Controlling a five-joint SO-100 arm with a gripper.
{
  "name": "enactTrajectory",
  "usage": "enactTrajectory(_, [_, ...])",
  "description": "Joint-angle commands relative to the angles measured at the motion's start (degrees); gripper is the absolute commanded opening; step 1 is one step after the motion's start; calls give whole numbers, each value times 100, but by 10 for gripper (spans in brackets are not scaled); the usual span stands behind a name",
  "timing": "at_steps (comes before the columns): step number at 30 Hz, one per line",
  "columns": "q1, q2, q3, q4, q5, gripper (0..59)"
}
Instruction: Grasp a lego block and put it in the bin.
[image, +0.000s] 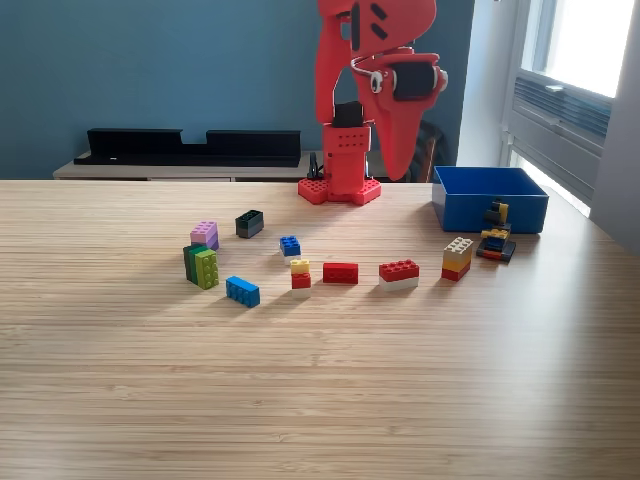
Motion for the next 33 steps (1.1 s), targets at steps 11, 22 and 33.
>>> enactTrajectory(11, [888,35,826,-1354,325,136])
enactTrajectory(22, [870,35,1670,-1573,905,275])
enactTrajectory(33, [888,35,2241,-1652,932,199])
